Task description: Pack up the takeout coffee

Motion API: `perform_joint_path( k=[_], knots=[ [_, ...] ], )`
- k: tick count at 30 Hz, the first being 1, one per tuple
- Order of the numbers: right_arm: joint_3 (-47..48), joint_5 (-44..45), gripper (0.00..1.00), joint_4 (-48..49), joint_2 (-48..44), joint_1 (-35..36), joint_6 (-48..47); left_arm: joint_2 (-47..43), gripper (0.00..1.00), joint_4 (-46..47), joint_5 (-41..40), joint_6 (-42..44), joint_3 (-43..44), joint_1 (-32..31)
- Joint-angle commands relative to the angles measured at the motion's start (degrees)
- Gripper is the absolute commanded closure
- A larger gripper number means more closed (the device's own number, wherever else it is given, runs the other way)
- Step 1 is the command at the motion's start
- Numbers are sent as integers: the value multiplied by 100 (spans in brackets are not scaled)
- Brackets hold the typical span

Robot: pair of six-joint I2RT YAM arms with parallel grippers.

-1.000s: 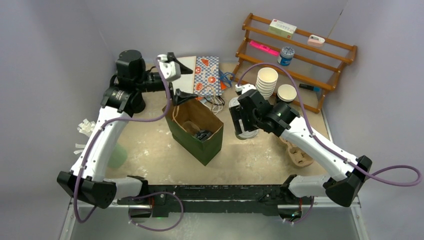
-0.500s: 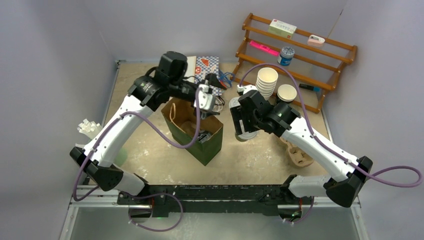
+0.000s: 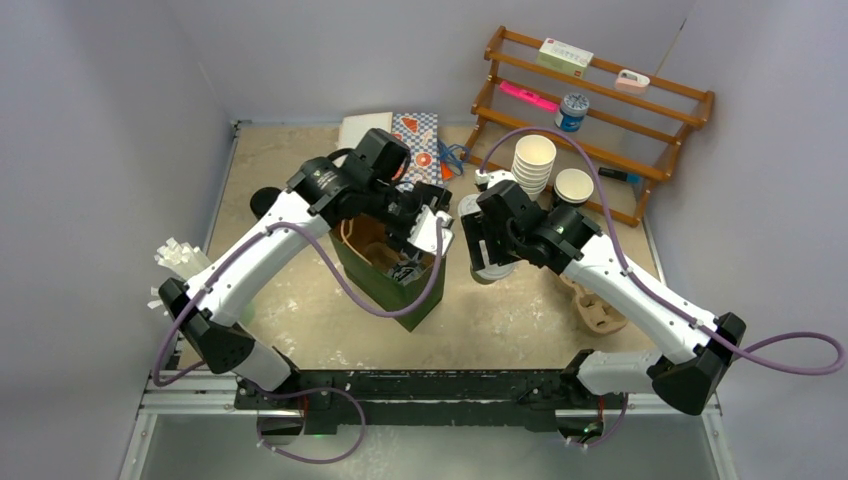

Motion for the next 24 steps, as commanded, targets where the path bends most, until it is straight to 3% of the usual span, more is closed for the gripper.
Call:
perform_joint_path(
  k=[1, 10, 15, 16, 20, 24],
  knots=[
    [39, -13, 19, -81, -196, -10, 134, 177, 31, -265, -437, 388, -14, -154],
    [-9, -30, 19, -53, -165, -14, 156, 445, 47, -312, -880, 403, -37, -433],
    [-25, -31, 20, -38, -162, -16, 163, 436, 94, -274, -1145, 221, -68, -525],
    [-26, -31, 19, -43, -157, -16, 164, 422, 100, -255, -1174, 142, -73, -529],
    [-44, -14, 20, -38, -159, -23, 195, 348, 100, -8, -1191, -525, -43, -540],
    [-69, -35, 20, -20, -161, -20, 241, 503, 100, 564, -1982, -2598, 200, -538]
  ],
)
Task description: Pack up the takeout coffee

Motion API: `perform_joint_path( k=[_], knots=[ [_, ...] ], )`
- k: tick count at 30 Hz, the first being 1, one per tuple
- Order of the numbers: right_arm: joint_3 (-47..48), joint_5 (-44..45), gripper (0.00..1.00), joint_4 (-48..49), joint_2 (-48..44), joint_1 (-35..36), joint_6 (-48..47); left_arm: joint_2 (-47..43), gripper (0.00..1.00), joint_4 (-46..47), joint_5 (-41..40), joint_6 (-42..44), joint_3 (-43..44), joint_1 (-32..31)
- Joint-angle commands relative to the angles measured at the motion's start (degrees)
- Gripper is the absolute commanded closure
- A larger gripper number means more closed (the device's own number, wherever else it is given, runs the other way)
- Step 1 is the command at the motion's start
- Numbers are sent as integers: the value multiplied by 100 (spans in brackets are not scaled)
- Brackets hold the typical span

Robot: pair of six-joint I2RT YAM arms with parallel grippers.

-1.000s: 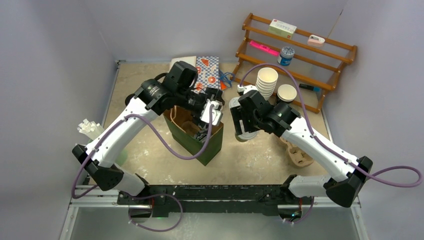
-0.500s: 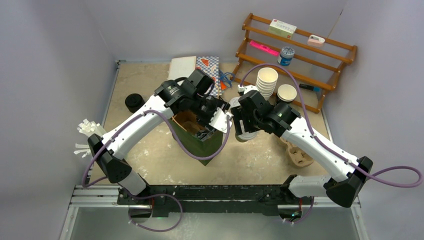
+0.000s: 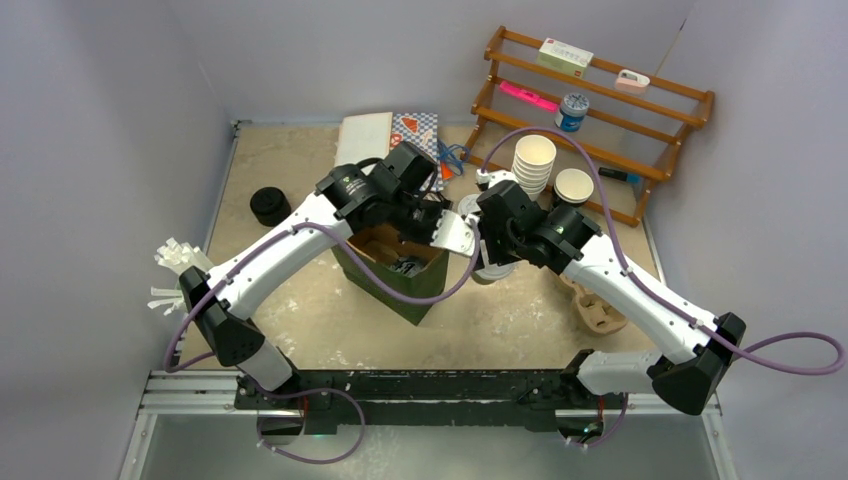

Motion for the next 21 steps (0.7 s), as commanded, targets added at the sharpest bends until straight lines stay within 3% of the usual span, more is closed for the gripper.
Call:
perform_joint_path(
  k=[1, 7, 17, 21],
  knots=[
    [-81, -44, 19, -7, -154, -16, 146, 75, 100, 619, -811, -2303, 274, -27],
    [-135, -47, 19, 0, -179, -19, 189, 285, 100, 688, -1884, -4128, 790, -151],
    [-334, -115, 20, 109, -213, -56, 273, 346, 100, 363, -3398, -5770, 1527, -162],
    [-427, -118, 20, 130, -276, -67, 352, 757, 100, -373, -3633, -6609, 2145, -141]
  ],
)
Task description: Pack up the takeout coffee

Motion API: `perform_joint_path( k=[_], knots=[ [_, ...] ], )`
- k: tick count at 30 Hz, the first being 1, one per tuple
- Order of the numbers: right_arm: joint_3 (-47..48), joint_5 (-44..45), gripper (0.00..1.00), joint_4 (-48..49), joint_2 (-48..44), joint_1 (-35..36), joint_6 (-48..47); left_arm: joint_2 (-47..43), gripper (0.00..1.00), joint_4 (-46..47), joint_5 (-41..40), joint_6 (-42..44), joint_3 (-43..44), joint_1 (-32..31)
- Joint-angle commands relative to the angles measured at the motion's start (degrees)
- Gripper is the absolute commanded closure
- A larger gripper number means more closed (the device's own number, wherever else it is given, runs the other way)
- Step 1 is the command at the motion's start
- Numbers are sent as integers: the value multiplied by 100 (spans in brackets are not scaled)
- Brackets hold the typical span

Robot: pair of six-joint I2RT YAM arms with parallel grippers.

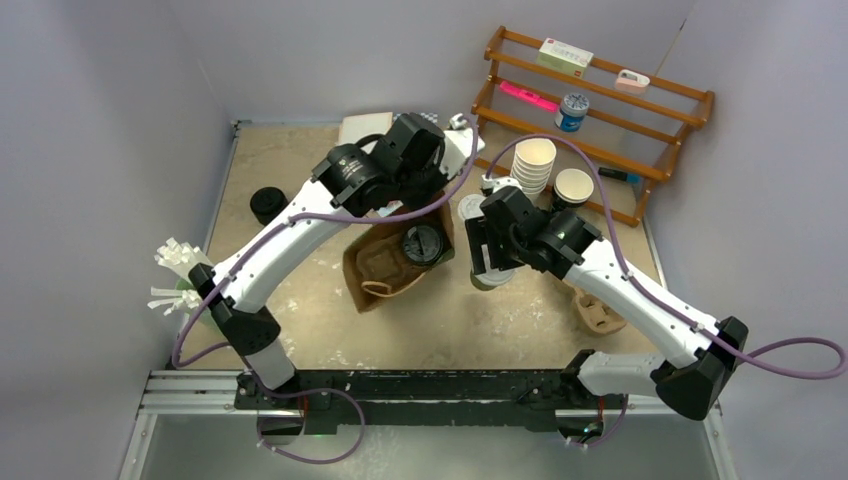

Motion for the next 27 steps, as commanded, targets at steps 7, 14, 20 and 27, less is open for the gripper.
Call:
perform_joint_path(
  k=[7, 14, 20, 27],
  knots=[
    [-300, 40, 21, -31, -287, -35, 291, 1029, 100, -1837, -133, -2607, 2153, 397],
    [-410, 111, 21, 61, -335, -51, 308, 341, 100, -1725, 1549, -4409, 1224, 1333],
    [-480, 52, 21, 141, -362, -57, 255, -13, 100, -1536, 1524, -5097, 381, 1496],
    [-443, 58, 21, 131, -364, -65, 253, -1018, 73, -545, 1327, -5426, -1182, 1972]
  ],
)
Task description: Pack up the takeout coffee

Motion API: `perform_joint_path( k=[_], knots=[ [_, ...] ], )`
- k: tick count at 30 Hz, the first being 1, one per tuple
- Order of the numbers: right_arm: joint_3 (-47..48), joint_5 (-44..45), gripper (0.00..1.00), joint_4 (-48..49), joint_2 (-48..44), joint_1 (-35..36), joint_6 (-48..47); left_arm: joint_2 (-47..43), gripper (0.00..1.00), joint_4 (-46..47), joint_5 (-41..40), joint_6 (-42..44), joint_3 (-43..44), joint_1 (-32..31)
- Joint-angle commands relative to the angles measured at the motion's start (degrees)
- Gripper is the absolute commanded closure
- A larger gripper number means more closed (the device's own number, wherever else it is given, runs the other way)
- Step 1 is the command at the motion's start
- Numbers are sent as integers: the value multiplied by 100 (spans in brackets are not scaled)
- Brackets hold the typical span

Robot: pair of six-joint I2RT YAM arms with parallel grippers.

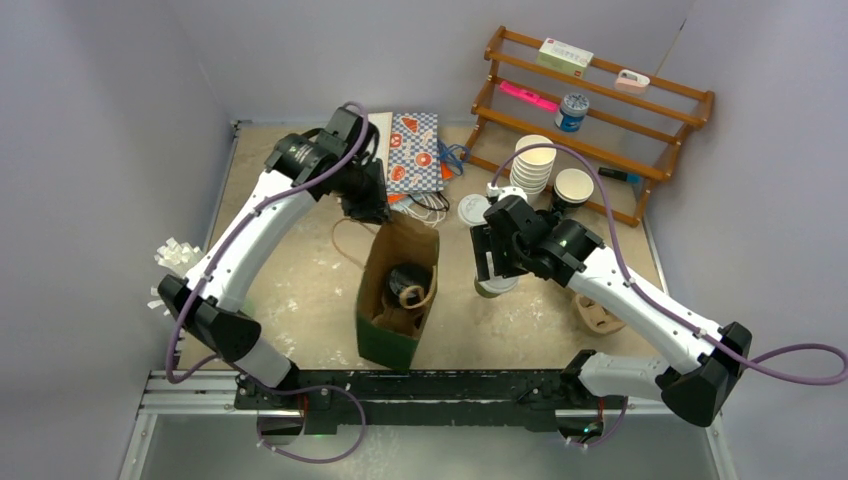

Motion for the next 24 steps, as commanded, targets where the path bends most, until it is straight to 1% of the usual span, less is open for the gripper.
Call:
perform_joint_path(
  k=[1, 2, 3, 4, 8, 11, 12, 13, 17, 19, 20, 21, 23, 24],
  knots=[
    [42, 43, 21, 76, -123, -37, 55, -684, 62, 678, -189, -344, -484, 302],
    [54, 31, 21, 76, -102, -37, 60, -737, 46, 686, -314, -203, -475, 305],
    [75, 24, 21, 83, -79, -37, 56, -775, 35, 707, -413, -20, -445, 305],
    [89, 15, 21, 92, -57, -35, 54, -798, 31, 725, -506, 215, -393, 308],
    [220, -18, 21, 76, 56, -37, -17, -918, 30, 1007, -482, 1268, -418, 309],
    [325, -7, 21, 39, 116, -37, -87, -1244, 30, 1594, -149, 2309, -715, 298],
    [354, -14, 21, 24, 142, -30, -116, -1429, 30, 1845, -7, 2702, -880, 295],
    [374, -19, 21, 18, 158, -36, -134, -1657, 30, 2320, 158, 3121, -1098, 281],
    [485, -36, 21, 18, 251, -37, -236, -2646, 30, 4022, 1298, 5005, -2202, 256],
    [563, -30, 21, -23, 314, -35, -277, -2856, 31, 4494, 1851, 5773, -2511, 255],
    [608, -30, 21, -44, 343, -37, -299, -2832, 31, 4535, 2182, 6102, -2544, 254],
    [641, -28, 21, -61, 363, -37, -318, -2712, 31, 4382, 2571, 6511, -2488, 251],
    [715, -36, 21, -90, 376, -40, -362, -2247, 30, 3534, 3334, 7395, -2008, 199],
    [733, -12, 21, -121, 381, -44, -378, -1977, 28, 3010, 3498, 7865, -1729, 114]
  ],
)
